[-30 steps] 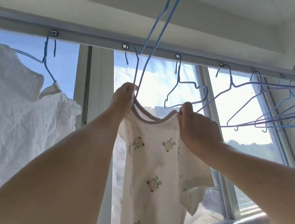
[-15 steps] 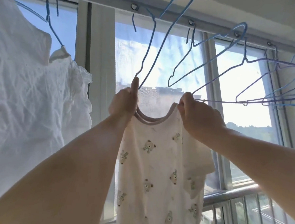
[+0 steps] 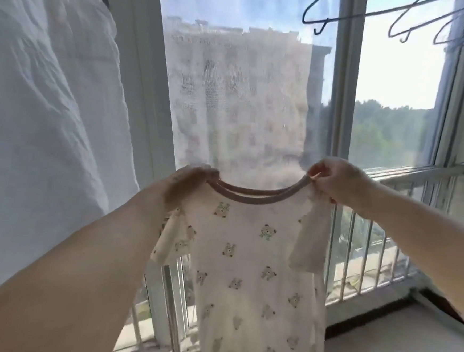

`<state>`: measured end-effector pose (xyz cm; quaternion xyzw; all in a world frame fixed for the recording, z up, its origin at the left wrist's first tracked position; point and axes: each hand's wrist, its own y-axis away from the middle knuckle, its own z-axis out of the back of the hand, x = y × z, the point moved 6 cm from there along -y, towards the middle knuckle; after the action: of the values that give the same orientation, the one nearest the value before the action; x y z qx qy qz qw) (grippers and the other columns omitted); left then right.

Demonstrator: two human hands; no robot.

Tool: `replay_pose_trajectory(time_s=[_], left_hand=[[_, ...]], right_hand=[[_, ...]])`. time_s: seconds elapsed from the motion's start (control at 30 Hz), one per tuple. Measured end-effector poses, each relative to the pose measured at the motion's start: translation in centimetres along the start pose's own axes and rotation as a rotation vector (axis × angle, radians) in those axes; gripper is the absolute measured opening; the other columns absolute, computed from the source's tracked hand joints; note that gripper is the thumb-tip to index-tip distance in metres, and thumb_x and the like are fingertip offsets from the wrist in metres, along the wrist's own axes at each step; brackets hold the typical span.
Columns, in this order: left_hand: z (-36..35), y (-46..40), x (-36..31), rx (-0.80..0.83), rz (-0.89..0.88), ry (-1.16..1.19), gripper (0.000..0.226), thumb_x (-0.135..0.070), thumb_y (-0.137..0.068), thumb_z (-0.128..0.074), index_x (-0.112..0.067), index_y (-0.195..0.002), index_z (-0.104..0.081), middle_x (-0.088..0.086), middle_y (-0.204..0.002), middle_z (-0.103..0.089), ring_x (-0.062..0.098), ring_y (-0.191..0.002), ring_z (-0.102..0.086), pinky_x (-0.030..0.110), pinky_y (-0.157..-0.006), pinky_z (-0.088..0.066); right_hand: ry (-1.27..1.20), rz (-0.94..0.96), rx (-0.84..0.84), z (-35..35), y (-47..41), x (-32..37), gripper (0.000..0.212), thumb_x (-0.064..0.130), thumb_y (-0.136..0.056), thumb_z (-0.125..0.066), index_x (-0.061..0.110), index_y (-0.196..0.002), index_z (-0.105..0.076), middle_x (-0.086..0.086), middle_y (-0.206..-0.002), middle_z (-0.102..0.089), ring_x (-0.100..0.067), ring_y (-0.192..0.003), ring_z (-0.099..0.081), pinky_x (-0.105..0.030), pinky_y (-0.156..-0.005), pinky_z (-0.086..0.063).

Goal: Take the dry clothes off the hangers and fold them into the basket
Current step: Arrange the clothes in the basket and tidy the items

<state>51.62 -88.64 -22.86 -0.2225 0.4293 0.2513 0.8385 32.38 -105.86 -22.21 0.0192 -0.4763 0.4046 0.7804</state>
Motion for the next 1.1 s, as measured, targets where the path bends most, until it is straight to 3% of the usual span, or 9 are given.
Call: replay_pose_trajectory(time_s=[0.07, 0.13, 0.2, 0.3, 0.43, 0.67, 0.83, 0.9, 1.1], left_hand=[[-2.6, 1.0, 1.9, 0.05, 0.05, -0.028, 0.027, -0.016, -0.063, -0.057, -0.007, -0.088, -0.059, 0.011, -0.084, -0.055, 0.026, -0.077, -0.052, 0.037, -0.071, -0.045], [-5.2, 2.0, 3.9, 0.069, 0.106, -0.032, 0.021, -0.01, -0.055, -0.057, -0.009, -0.075, -0.058, 0.01, -0.075, -0.054, 0.022, -0.069, -0.051, 0.031, -0.062, -0.043], [-7.7, 2.8, 5.5, 0.104, 0.147, -0.034, 0.007, -0.001, -0.068, -0.064, -0.006, -0.072, -0.06, 0.011, -0.071, -0.055, 0.019, -0.061, -0.052, 0.028, -0.059, -0.045], [-10.0, 4.0, 6.8, 0.117, 0.185, -0.04, 0.012, -0.01, -0.078, -0.072, 0.001, -0.075, -0.067, 0.015, -0.078, -0.061, 0.024, -0.073, -0.056, 0.039, -0.078, -0.049], [-13.5, 6.5, 8.0, 0.027, 0.256, 0.062, 0.011, -0.013, -0.081, -0.067, -0.004, -0.074, -0.066, 0.01, -0.075, -0.064, 0.023, -0.073, -0.059, 0.038, -0.082, -0.052], [-21.0, 11.8, 9.7, 0.06, 0.373, 0.241, 0.021, -0.025, -0.065, -0.07, -0.011, -0.077, -0.059, 0.002, -0.077, -0.061, 0.015, -0.072, -0.055, 0.025, -0.067, -0.044], [-26.3, 15.2, 12.8, -0.036, 0.498, 0.449, 0.009, -0.017, -0.079, -0.065, -0.009, -0.079, -0.06, 0.001, -0.07, -0.068, 0.014, -0.062, -0.064, 0.026, -0.052, -0.054], [-27.8, 16.4, 14.1, -0.074, 0.535, 0.479, 0.019, -0.025, -0.07, -0.07, -0.011, -0.079, -0.061, 0.004, -0.073, -0.066, 0.018, -0.065, -0.061, 0.03, -0.061, -0.054], [-32.8, 18.9, 16.2, -0.099, 0.706, 0.508, 0.015, -0.027, -0.079, -0.07, -0.014, -0.078, -0.063, 0.007, -0.074, -0.065, 0.022, -0.064, -0.059, 0.036, -0.067, -0.052]], right_hand=[[-0.03, -0.066, 0.007, -0.6, 0.8, -3.2, 0.025, -0.007, -0.088, -0.043, 0.012, -0.081, -0.056, -0.005, -0.069, -0.052, -0.014, -0.056, -0.049, -0.018, -0.043, -0.038], [-0.028, -0.111, 0.032, -1.2, 1.8, -6.1, 0.026, -0.003, -0.09, -0.041, 0.015, -0.076, -0.055, -0.003, -0.072, -0.05, -0.016, -0.063, -0.048, -0.019, -0.049, -0.038], [-0.04, -0.136, 0.072, -1.5, 2.8, -8.8, 0.024, 0.002, -0.089, -0.044, 0.017, -0.075, -0.056, -0.004, -0.077, -0.053, -0.017, -0.071, -0.05, -0.023, -0.058, -0.039], [0.015, -0.142, 0.261, -2.0, 4.6, -11.3, 0.005, 0.017, -0.086, -0.06, 0.015, -0.091, -0.062, -0.005, -0.086, -0.058, -0.015, -0.074, -0.052, -0.025, -0.064, -0.042], [0.093, -0.153, 0.456, -1.6, 7.1, -15.8, 0.019, 0.017, -0.078, -0.073, 0.009, -0.093, -0.064, -0.004, -0.08, -0.055, -0.013, -0.069, -0.05, -0.026, -0.062, -0.045], [-0.032, -0.263, 0.491, -0.4, 11.0, -22.9, 0.011, 0.015, -0.081, -0.07, 0.006, -0.087, -0.07, 0.0, -0.065, -0.056, -0.008, -0.056, -0.05, -0.013, -0.048, -0.043], [-0.172, -0.406, 0.591, -1.2, 14.5, -28.5, 0.024, 0.028, -0.084, -0.067, 0.009, -0.098, -0.071, -0.006, -0.088, -0.07, -0.018, -0.082, -0.066, -0.028, -0.075, -0.054], [-0.127, -0.424, 0.608, -1.4, 15.6, -30.1, 0.026, 0.035, -0.086, -0.064, 0.011, -0.092, -0.071, -0.009, -0.085, -0.068, -0.02, -0.078, -0.062, -0.036, -0.081, -0.052], [0.098, -0.355, 0.388, -1.4, 17.8, -32.6, 0.042, 0.036, -0.094, -0.049, 0.004, -0.068, -0.053, -0.002, -0.062, -0.046, -0.017, -0.057, -0.04, -0.031, -0.056, -0.029]])
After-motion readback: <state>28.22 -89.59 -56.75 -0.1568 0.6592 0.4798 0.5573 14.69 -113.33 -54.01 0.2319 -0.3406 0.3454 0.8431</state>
